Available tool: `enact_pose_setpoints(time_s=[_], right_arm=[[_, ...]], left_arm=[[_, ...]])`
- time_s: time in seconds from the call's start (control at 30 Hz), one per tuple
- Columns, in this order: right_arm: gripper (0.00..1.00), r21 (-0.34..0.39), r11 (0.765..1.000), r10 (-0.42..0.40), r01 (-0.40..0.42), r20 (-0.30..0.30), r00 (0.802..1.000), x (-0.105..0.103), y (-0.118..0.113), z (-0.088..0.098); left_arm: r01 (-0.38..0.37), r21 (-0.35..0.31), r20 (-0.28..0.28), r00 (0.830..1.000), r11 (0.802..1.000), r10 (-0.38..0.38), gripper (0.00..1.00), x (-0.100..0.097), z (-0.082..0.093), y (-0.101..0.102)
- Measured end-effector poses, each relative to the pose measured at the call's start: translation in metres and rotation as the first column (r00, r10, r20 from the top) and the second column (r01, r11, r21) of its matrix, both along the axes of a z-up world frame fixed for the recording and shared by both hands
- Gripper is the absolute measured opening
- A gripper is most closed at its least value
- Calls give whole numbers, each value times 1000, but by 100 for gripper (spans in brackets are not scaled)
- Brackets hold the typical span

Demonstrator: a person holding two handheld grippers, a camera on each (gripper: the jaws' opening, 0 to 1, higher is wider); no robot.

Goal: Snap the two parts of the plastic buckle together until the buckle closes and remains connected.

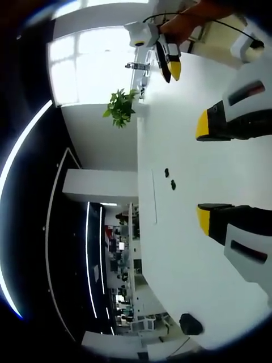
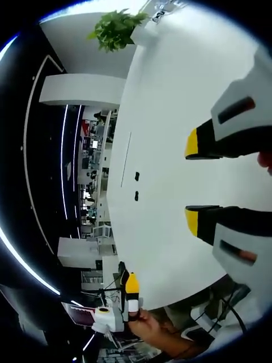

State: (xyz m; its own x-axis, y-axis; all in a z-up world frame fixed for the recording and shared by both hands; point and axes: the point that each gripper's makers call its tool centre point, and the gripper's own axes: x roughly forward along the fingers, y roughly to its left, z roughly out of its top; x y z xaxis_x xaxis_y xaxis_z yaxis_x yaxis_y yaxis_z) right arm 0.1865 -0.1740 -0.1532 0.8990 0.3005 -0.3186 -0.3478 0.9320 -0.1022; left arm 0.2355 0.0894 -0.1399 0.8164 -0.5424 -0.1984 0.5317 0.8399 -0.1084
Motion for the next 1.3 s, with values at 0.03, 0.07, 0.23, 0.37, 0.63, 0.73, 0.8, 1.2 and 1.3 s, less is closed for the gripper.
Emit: enact_pose_setpoints(time_s=[0.03,0.07,0.23,0.37,0.63,0.73,0.8,1.2,1.3], right_arm=[[32,1,1000,-1,1,-4,1000,0,-1,-1],[32,3,1000,-4,4,-7,1000,0,-2,-2],[32,0,1000,-3,3,-24,1000,1,0,-4],[32,-32,999,6,-8,-44,999,-1,3,-7],[32,-43,999,3,-5,-49,999,-1,3,-8],[32,-39,999,-1,-1,-39,999,0,3,-5],[32,-39,999,-1,0,-36,999,0,3,-4],[32,-22,1000,13,-13,7,1000,12,2,8],[32,-14,1000,27,-27,7,1000,12,3,7]], left_arm=[[2,0,0,1000,1000,-2,44,0,1,-1],[3,1,1,1000,1000,-3,44,1,1,-2],[8,-13,-3,1000,1000,-8,44,-1,1,-2],[8,-16,-8,1000,1000,-9,44,-2,-5,-7],[33,-8,-14,999,999,-33,44,-2,-10,-14],[32,-7,-7,999,999,-32,44,-2,-6,-13],[31,-1,0,1000,1000,-31,44,-1,-3,-12],[15,-15,0,1000,1000,-15,44,4,3,-10],[8,-7,-5,1000,1000,-8,44,3,-1,-9]])
